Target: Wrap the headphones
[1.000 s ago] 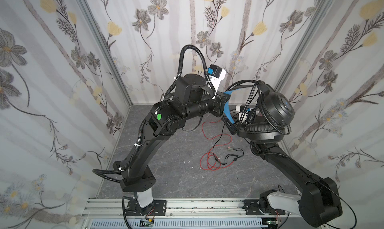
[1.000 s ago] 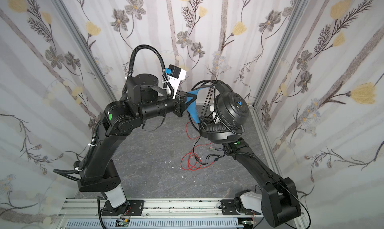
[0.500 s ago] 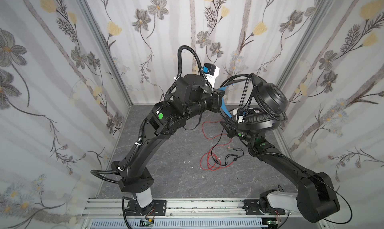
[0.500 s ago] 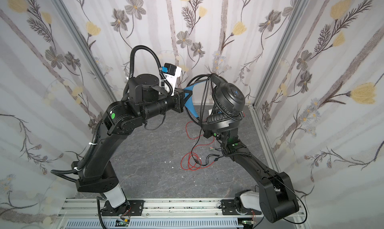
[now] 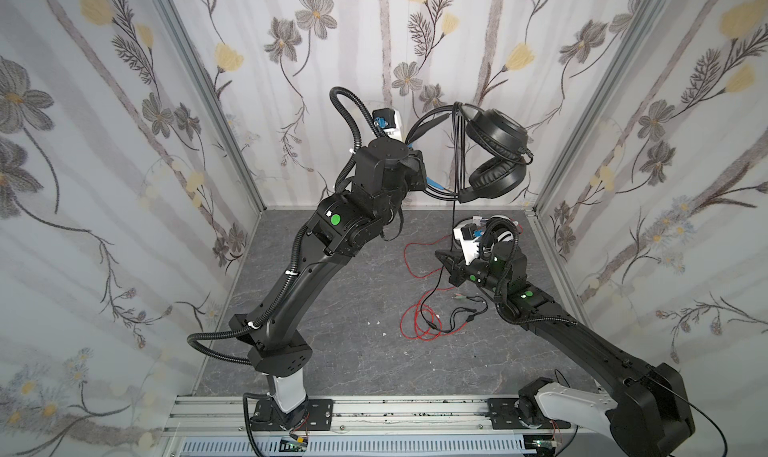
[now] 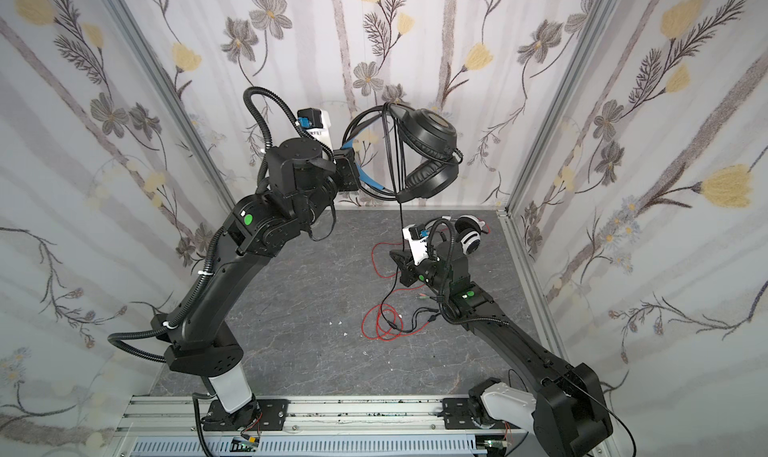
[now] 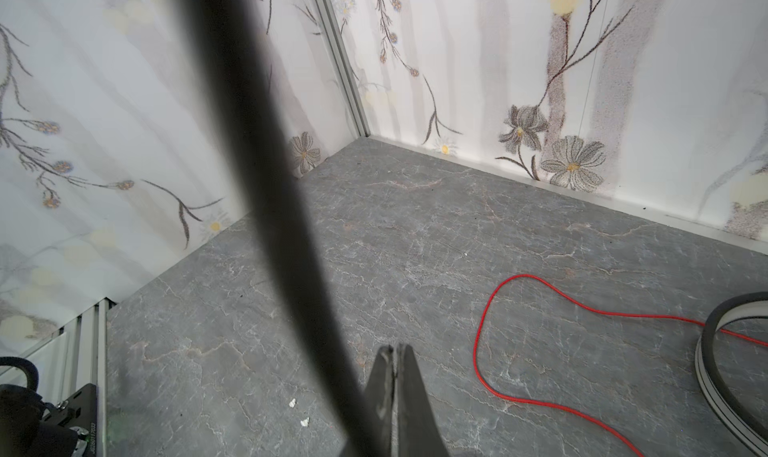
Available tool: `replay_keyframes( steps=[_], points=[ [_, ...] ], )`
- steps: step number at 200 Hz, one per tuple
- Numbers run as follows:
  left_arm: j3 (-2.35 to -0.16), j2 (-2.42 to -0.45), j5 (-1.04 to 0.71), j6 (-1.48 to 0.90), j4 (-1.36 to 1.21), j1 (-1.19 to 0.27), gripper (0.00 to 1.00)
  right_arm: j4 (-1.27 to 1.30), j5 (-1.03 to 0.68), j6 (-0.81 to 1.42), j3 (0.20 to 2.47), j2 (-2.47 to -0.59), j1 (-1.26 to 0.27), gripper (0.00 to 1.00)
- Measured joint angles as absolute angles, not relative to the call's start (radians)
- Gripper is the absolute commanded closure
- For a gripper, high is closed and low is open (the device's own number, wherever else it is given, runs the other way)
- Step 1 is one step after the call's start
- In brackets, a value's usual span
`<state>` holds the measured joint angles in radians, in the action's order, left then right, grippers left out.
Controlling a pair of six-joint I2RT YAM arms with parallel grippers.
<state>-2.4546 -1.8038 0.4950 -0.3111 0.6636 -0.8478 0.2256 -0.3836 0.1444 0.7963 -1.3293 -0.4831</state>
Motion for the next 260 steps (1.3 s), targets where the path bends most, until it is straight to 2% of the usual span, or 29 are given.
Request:
replay_keyframes(
  steps=[47,142,179,224,260],
  points=[
    [-2.448,-1.829,0.583,-0.32,0.669,-0.81,1.0,0.161,-0.337,0.093,0.817,-1.323,-0.529,1.0],
    [-2.234,-1.788,0.702,-0.288,0.641,-0.712,1.0,0.033,-0.279,0.022,0.844,-1.275,-0.604,1.0],
    [-2.155,-1.787,0.771,-0.237,0.633,-0.709,1.0,-0.02,-0.255,-0.009,0.872,-1.263,-0.63,1.0],
    [-1.948,-1.777,0.837,-0.136,0.616,-0.715,1.0,-0.072,-0.253,-0.03,0.907,-1.256,-0.646,1.0],
    [-1.914,-1.781,0.836,-0.07,0.637,-0.749,1.0,-0.107,-0.224,-0.064,0.942,-1.265,-0.655,1.0]
  ],
)
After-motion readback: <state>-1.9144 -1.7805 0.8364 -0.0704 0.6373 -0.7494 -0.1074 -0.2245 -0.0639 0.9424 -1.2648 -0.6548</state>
